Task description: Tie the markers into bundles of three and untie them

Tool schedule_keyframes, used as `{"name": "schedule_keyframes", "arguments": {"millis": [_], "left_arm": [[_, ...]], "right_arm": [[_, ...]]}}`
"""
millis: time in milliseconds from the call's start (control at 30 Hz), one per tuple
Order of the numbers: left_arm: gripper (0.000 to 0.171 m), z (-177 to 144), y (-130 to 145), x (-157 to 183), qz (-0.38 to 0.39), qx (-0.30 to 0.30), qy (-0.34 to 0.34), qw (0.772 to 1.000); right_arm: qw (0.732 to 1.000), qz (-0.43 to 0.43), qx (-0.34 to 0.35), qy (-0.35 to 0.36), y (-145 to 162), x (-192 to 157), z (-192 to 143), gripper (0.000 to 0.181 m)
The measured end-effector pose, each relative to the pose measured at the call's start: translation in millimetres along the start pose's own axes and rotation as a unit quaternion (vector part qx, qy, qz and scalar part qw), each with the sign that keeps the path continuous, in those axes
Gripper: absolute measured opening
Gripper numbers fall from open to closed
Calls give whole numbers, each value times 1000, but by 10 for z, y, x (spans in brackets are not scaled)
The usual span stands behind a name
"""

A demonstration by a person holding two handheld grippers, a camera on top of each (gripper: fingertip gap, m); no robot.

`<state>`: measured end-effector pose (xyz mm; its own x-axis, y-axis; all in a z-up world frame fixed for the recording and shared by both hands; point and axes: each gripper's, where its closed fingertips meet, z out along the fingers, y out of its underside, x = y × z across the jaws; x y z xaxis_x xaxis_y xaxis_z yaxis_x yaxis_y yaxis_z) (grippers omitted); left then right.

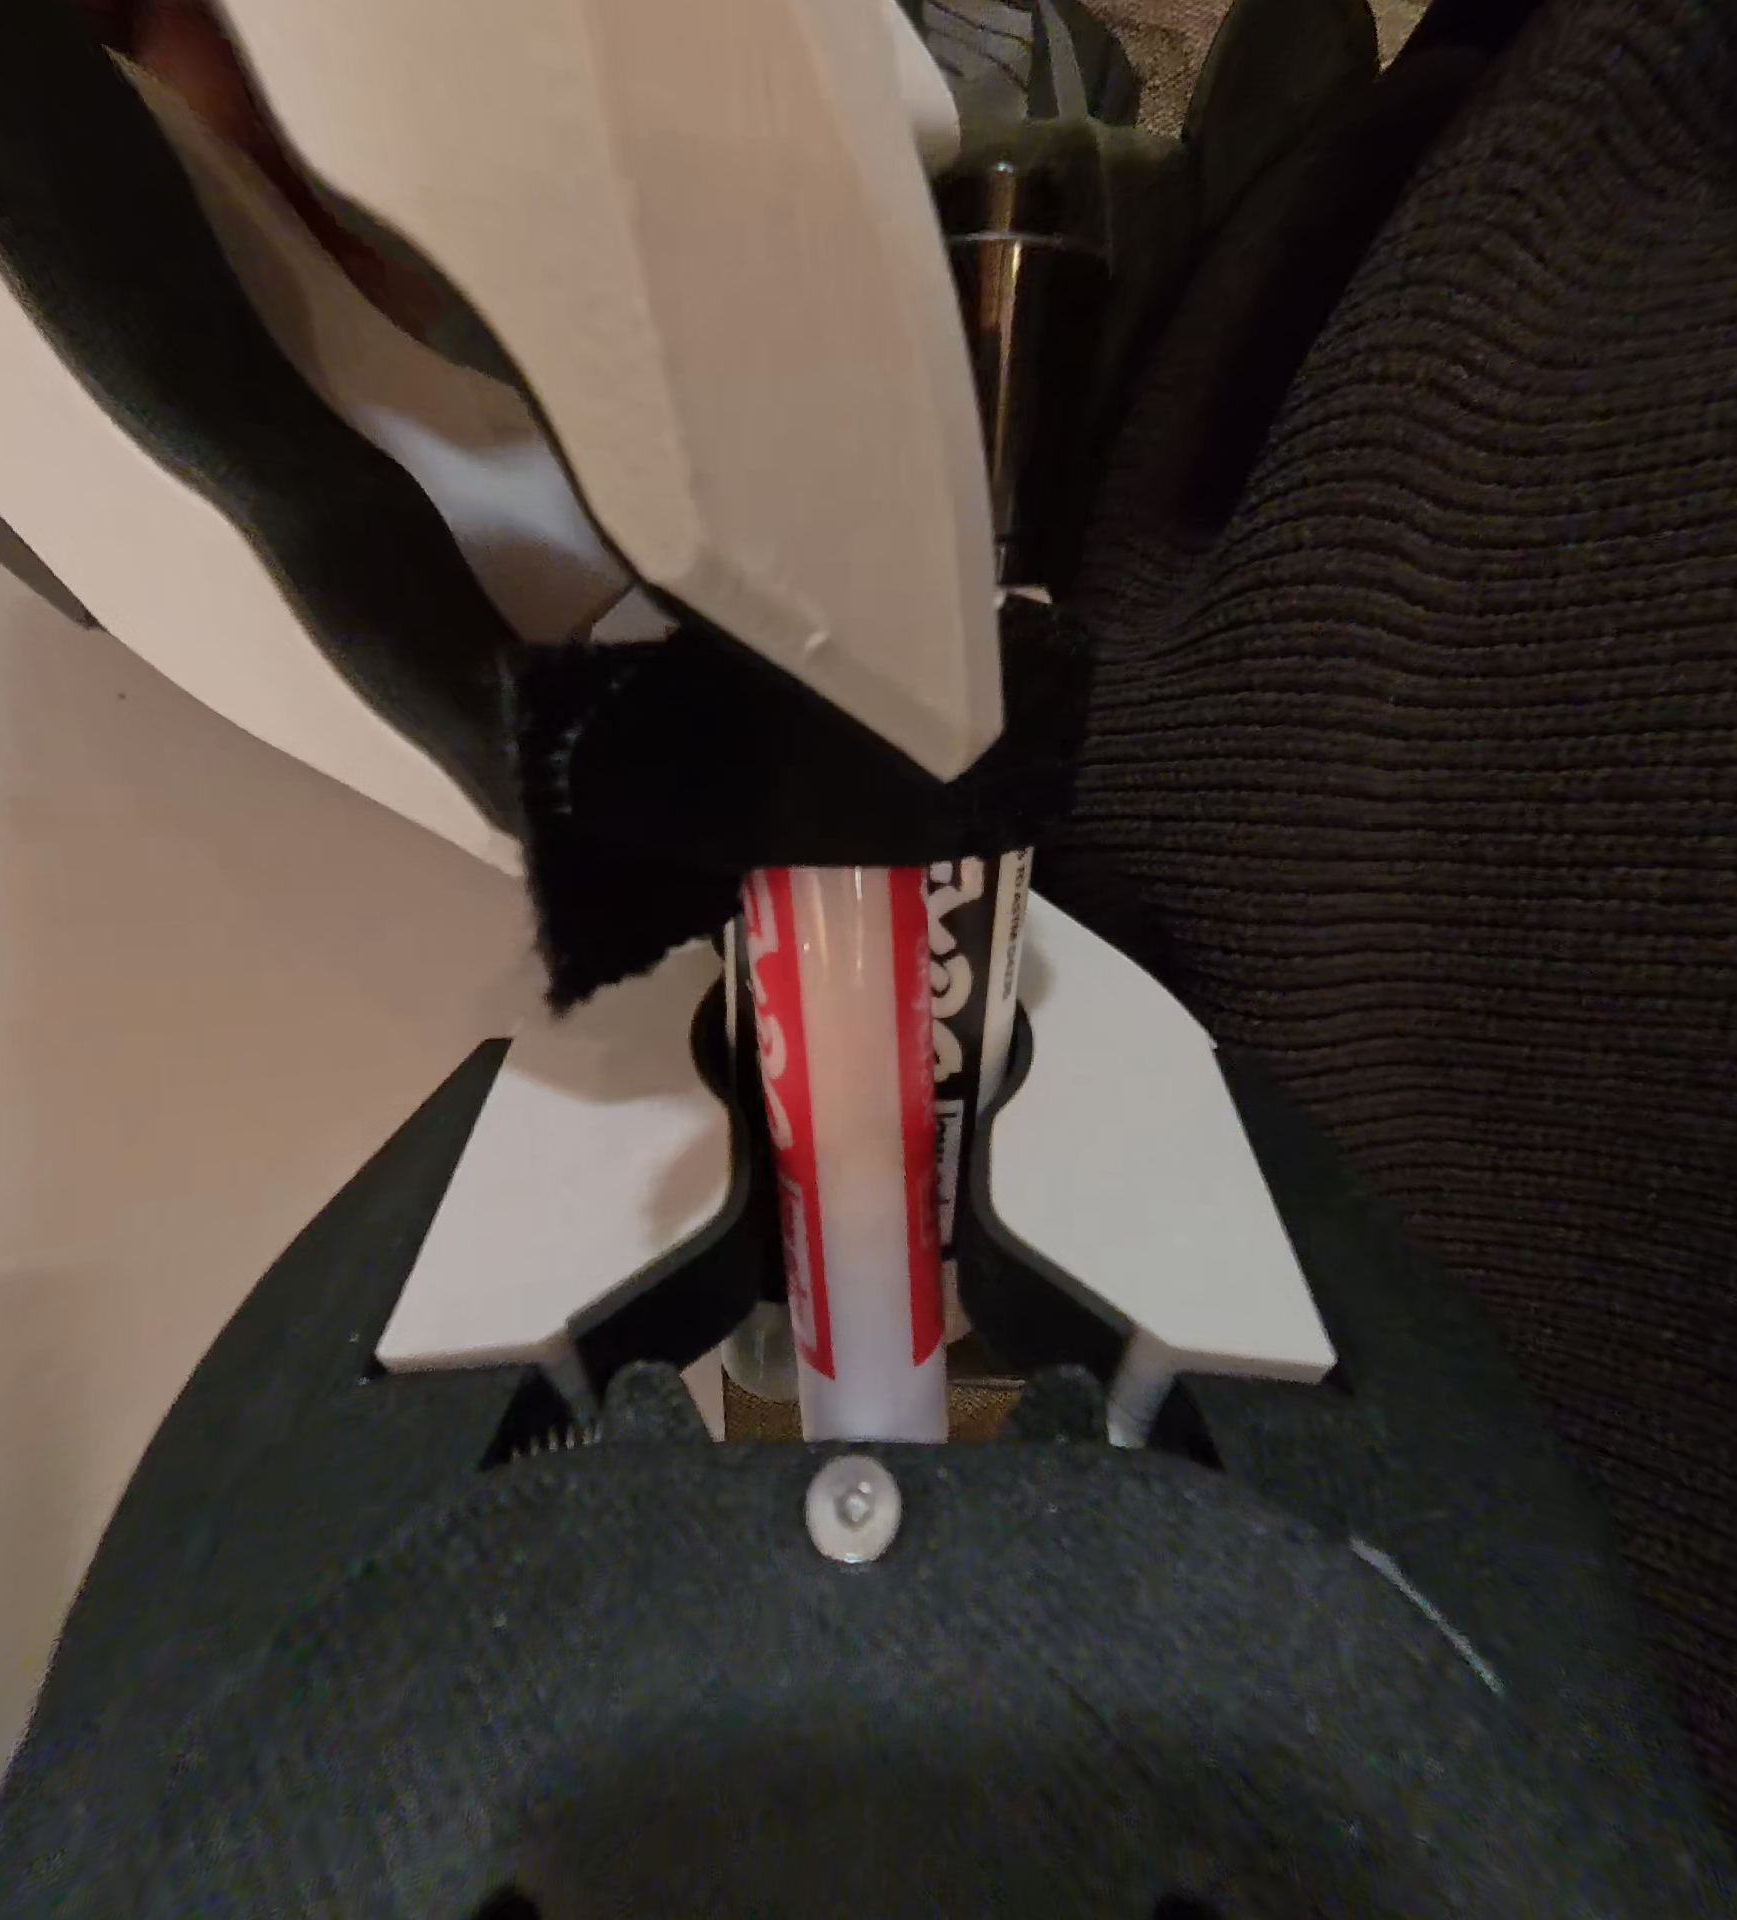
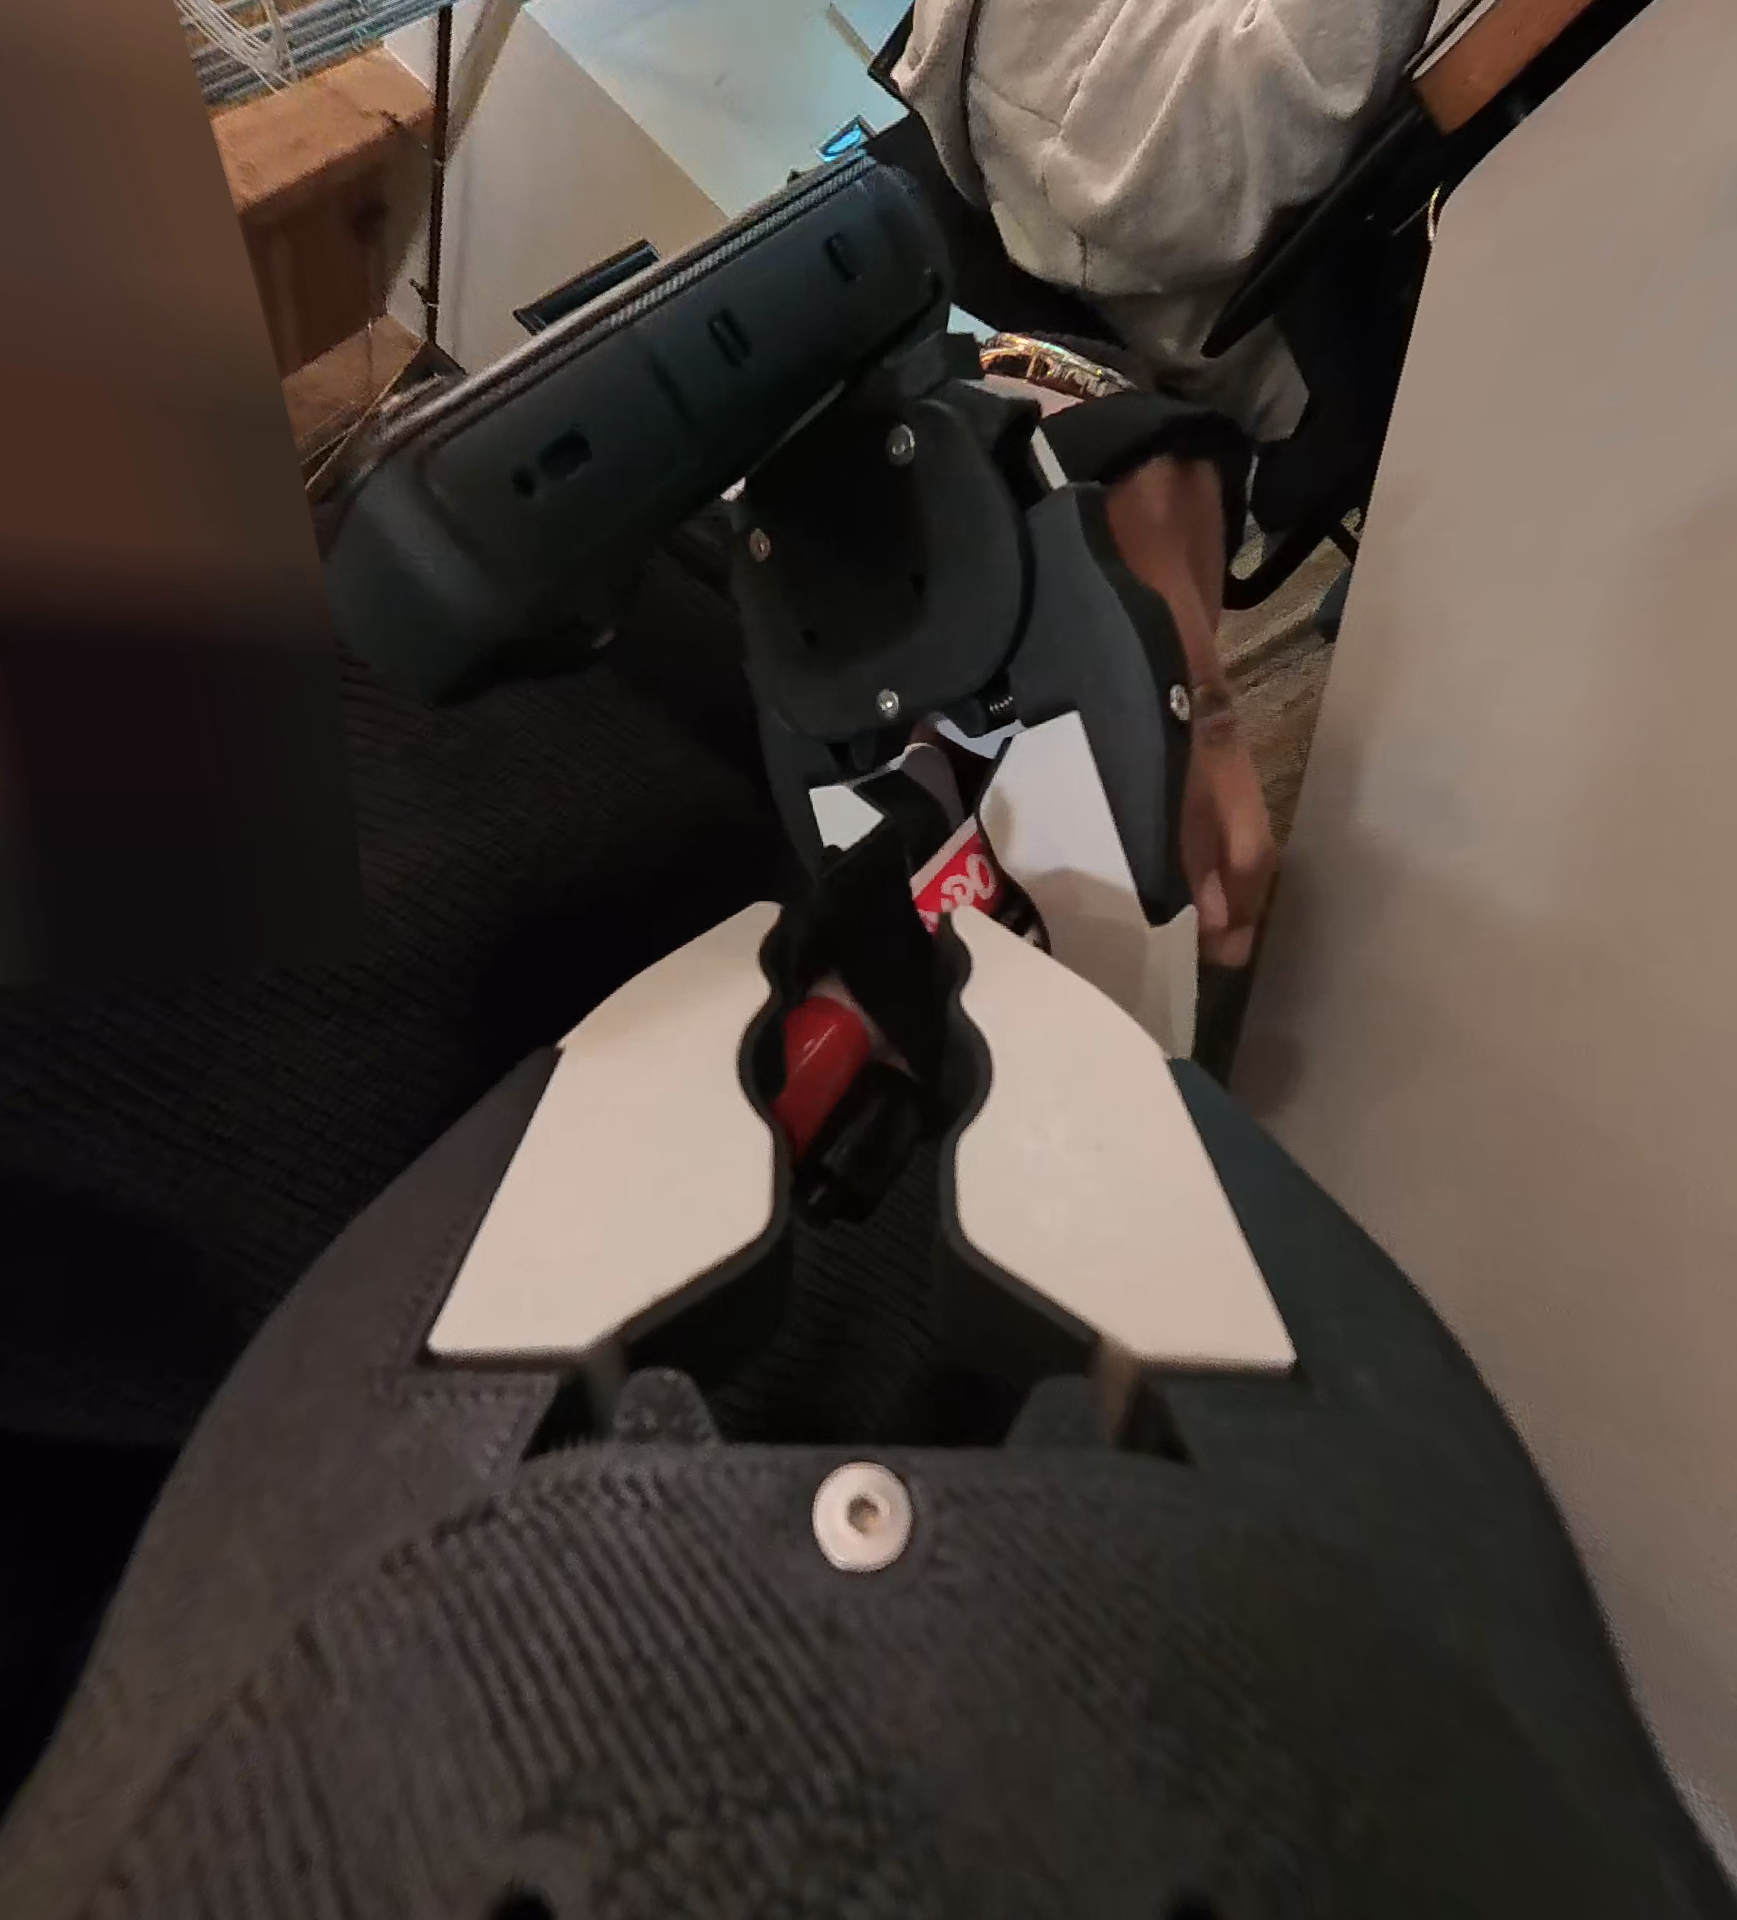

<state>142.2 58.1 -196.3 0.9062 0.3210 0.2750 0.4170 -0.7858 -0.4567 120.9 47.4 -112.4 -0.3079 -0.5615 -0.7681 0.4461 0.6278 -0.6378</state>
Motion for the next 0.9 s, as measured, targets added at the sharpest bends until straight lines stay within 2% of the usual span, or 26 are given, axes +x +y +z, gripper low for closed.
{"name": "schedule_keyframes", "arguments": {"millis": [233,700,900], "left_arm": [[48,3,44,-51,-11,-12,-13,1000],[47,4,140,-137,-7,-36,-42,998],[56,-94,96,-296,-27,-12,-86,996]], "right_arm": [[999,-19,2,43,-25,110,-50,8],[985,-109,-27,132,-28,180,-20,4],[981,-124,-16,151,-102,177,-105,4]]}}
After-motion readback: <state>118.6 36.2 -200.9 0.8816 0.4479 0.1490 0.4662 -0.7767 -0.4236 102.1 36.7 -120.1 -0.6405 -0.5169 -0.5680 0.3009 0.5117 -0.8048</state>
